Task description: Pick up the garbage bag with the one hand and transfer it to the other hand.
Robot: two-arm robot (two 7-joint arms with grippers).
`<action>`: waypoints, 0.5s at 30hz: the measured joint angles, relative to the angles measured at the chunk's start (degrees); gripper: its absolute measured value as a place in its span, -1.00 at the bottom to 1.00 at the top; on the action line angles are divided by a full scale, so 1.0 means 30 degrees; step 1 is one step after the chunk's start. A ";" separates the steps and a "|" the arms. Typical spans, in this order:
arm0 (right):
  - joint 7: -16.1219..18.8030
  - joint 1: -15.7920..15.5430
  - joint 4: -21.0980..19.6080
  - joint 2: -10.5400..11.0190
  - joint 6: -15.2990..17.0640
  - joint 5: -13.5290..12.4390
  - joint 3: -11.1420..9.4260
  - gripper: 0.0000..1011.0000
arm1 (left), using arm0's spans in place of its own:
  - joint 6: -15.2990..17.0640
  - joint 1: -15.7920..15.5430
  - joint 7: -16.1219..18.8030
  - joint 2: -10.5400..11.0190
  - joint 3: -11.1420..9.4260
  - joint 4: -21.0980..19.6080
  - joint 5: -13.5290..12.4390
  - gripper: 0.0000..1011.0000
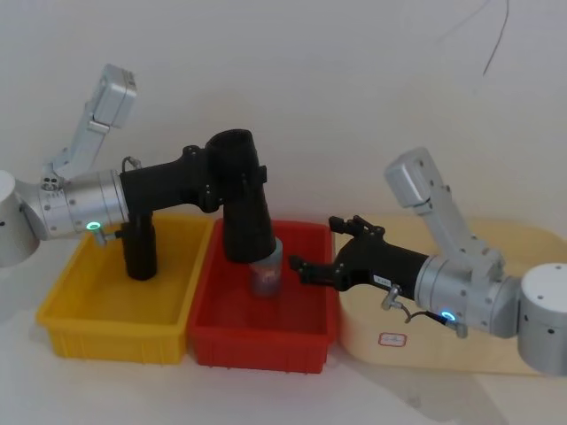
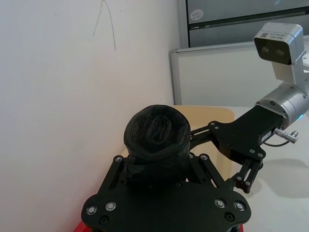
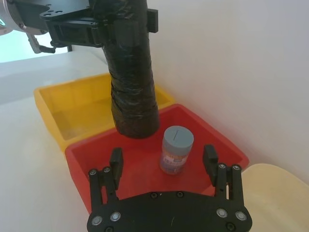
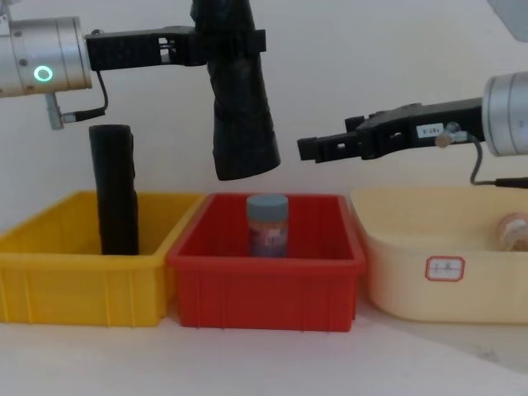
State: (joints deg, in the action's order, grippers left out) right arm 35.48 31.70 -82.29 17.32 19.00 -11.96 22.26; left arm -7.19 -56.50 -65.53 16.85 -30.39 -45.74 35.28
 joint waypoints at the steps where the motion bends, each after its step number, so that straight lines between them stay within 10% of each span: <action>1: -0.0034 0.0092 0.0062 -0.0040 0.0079 0.0033 0.0084 0.98 | 0.0000 -0.0005 -0.0003 -0.0002 -0.0001 0.0006 0.0001 -0.27; 15: 0.0033 0.0867 0.0455 -0.0355 0.0362 0.0124 0.0833 0.98 | 0.0001 -0.0036 -0.0045 -0.0033 -0.0033 0.0056 0.0013 -0.27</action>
State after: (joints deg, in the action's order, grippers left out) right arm 35.58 34.30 -80.93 16.25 20.08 -11.59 24.76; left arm -7.18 -56.61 -65.66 16.75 -30.48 -45.57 35.31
